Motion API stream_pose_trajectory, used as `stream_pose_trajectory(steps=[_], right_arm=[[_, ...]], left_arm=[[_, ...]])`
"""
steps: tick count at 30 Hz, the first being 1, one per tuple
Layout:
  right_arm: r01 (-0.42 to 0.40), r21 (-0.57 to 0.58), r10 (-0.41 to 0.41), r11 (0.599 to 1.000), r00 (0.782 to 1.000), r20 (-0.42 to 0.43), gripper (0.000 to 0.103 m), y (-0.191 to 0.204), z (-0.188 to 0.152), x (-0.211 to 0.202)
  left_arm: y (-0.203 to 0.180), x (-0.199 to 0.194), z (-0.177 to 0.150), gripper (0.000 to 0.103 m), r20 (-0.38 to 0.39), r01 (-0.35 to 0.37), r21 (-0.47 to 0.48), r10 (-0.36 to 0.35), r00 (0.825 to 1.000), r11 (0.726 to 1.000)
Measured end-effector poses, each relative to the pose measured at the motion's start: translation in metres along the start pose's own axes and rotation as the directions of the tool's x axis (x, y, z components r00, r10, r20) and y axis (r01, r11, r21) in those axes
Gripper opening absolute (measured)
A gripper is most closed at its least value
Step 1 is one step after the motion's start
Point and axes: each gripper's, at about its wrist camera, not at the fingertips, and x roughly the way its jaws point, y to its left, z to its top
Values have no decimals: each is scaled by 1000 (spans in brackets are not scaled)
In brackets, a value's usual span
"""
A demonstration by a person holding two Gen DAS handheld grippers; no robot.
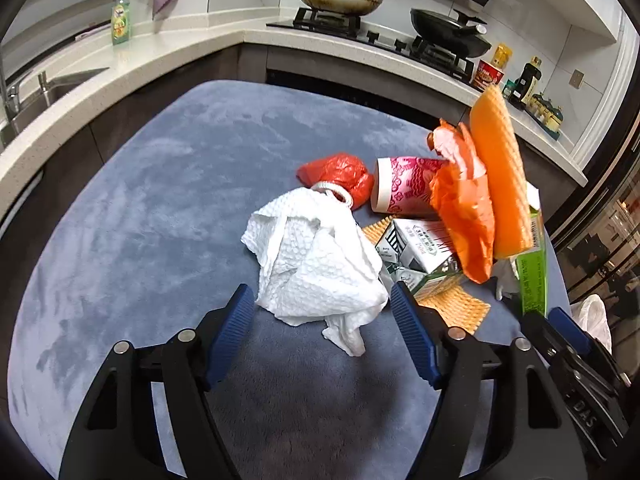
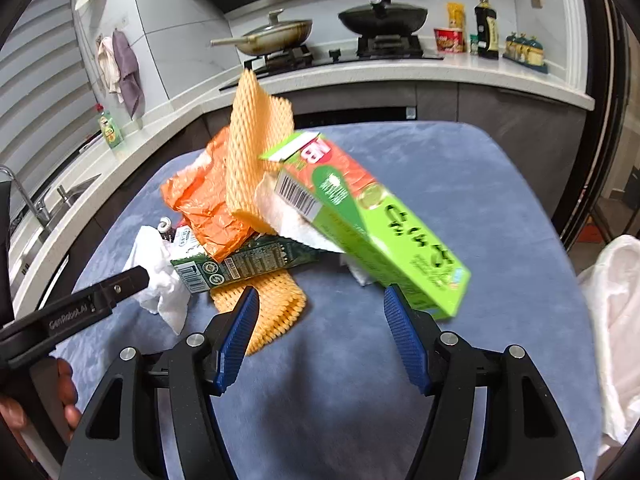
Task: Collect trash
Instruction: 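Move both tools back toward the trash pile on the table, then grasp white tissue with the left tool while the right grasps another tissue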
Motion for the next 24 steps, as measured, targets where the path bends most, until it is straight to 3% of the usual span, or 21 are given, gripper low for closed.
stream_pose_trajectory(steps=[4, 10, 12, 15, 24], right_arm=[[-17, 19, 18, 1000, 1000, -20, 63, 0, 2, 19], [-24, 53, 26, 998, 999, -35, 63, -10, 9, 40], [-11, 57, 13, 998, 1000, -22, 63, -15, 14, 40], [7, 71, -7, 997, 1000, -1, 63, -24, 21, 38], [5, 83, -5, 997, 1000, -7, 59, -35, 27, 46]], left_arm=[[-2, 11, 0, 59, -22, 23, 4, -23, 1000, 1000], [-11, 24, 0, 42, -46, 54, 21, -53, 998, 998], [-13, 25, 1, 27, -45, 60, 28, -59, 997, 998], [-14, 25, 2, 12, -48, 78, 26, -77, 996, 997], [-22, 4, 6, 7, -4, 127, 36, -127, 992, 991]])
